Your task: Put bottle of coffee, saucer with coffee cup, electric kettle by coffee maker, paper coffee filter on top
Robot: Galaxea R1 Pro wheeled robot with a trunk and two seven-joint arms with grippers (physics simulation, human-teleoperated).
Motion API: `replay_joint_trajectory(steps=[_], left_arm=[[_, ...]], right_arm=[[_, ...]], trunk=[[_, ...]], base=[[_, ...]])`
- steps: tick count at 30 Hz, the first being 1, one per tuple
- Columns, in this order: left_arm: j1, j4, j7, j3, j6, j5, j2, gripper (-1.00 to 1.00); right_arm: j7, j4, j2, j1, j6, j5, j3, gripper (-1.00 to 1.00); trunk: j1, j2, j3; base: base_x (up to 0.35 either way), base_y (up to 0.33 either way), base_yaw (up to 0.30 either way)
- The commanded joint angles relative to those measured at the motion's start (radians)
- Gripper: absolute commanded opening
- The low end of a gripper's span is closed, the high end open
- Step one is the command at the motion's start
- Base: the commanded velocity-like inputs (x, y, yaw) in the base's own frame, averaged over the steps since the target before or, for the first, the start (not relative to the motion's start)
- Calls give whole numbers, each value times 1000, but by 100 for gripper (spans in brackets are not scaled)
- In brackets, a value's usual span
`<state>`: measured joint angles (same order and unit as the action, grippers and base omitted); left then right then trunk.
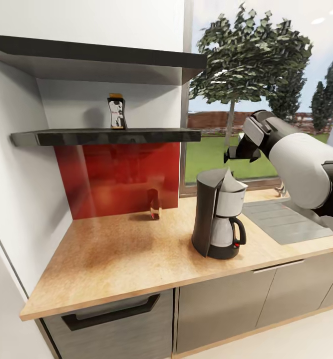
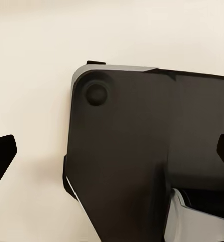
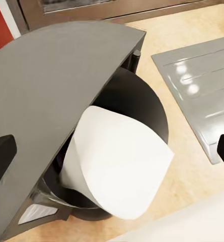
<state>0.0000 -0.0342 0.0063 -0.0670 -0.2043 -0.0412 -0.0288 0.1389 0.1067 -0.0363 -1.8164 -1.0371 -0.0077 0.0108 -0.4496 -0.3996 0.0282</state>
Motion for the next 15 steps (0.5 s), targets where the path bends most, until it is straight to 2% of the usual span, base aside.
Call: replay_joint_trajectory(steps=[1,7,8,12,15], left_arm=[[0,0,0,-6,-3,-3,0,100],[0,0,0,-7,-3,-5,0,100],[0,0,1,-7,-4,-9,0,100],[0,0,1,-7,-4,-12,0,100],[0,-1,0,-9,-5,-12,0,100]], right_arm=[[3,6,0,0,-1,-1,2,100],[2,59,4,0,58,-2,3,100],[2,67,4,0,119,-3,3,100],[0,69,4,0,184,-3,4,100],[-2,63,5,0,260,-4,5,100]], trunk=[[0,0,1],[0,0,11],[0,0,13],[0,0,17],[0,0,18]], base=[[0,0,0],[0,0,0],[0,0,0],[0,0,0],[0,0,0]])
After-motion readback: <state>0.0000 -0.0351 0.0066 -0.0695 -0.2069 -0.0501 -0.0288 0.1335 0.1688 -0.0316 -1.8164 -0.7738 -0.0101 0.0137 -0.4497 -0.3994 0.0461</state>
